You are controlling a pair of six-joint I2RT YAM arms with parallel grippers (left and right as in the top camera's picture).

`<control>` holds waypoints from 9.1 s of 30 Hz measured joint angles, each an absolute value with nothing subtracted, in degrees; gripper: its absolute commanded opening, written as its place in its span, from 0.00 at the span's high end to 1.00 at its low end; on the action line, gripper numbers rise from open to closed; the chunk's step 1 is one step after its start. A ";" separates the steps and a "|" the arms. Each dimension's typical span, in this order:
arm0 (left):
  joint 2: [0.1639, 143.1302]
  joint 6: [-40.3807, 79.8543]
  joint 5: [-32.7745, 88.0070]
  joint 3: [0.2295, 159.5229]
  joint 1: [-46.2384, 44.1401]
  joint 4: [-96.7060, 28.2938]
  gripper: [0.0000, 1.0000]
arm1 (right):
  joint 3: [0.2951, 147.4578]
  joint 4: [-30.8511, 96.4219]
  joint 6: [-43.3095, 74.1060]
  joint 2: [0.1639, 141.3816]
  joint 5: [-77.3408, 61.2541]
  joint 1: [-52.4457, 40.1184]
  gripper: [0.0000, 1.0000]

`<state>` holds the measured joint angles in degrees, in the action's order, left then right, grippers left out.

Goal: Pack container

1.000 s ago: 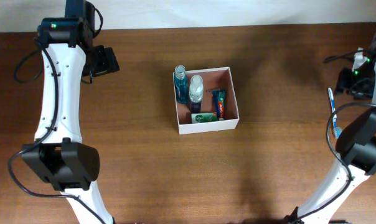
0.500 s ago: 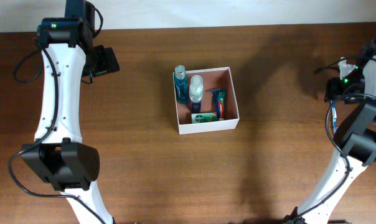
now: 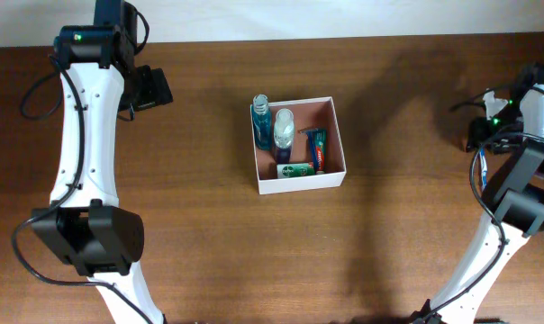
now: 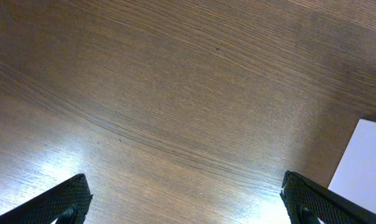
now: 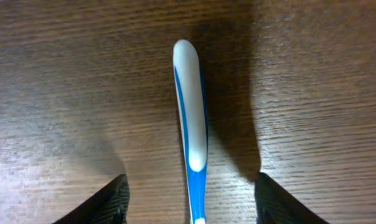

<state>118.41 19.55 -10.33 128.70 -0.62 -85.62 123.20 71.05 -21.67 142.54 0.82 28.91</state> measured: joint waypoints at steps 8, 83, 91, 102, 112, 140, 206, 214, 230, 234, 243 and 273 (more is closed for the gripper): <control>118.41 19.55 -10.33 128.70 -0.62 -85.65 0.01 | 123.20 71.05 -21.82 142.78 0.82 28.91 0.72; 118.41 19.55 -10.33 128.70 -0.62 -85.62 0.01 | 145.67 90.41 37.98 135.85 -5.96 -18.28 0.96; 118.41 19.55 -10.33 128.70 -0.62 -85.65 0.01 | 136.73 85.08 41.74 136.05 -5.15 -19.03 0.96; 118.41 19.55 -10.33 128.70 -0.62 -85.65 0.01 | 133.05 83.18 43.99 136.14 -4.95 -19.00 0.42; 118.41 19.55 -10.33 128.70 -0.62 -85.65 0.01 | 133.10 84.51 43.57 136.14 -4.93 -18.87 0.34; 118.41 19.55 -10.33 128.70 -0.62 -85.58 0.01 | 118.48 96.90 18.85 100.07 6.22 -11.14 0.01; 118.41 19.55 -10.33 128.68 -0.62 -85.67 0.01 | 56.99 58.74 26.92 35.90 12.27 -14.59 0.01; 118.41 19.57 -10.31 128.68 -0.62 -85.65 0.01 | 31.70 23.40 13.54 22.74 5.58 -7.20 0.01; 118.41 19.57 -10.33 128.68 -0.62 -85.62 0.01 | 4.23 -7.38 11.40 6.02 3.70 -4.80 0.01; 118.41 19.55 -10.33 128.68 -0.62 -85.62 0.01 | 2.07 -7.64 11.33 2.26 3.51 -4.75 0.01; 118.41 19.57 -10.33 128.68 -0.62 -85.65 0.01 | 0.78 -5.78 11.35 0.84 1.02 0.25 0.01; 118.41 19.55 -10.33 128.68 -0.62 -85.62 0.01 | 0.58 4.21 11.35 0.78 -0.14 2.28 0.01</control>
<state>118.41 19.55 -10.33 128.68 -0.62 -85.62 0.58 4.21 11.35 0.78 -0.14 2.28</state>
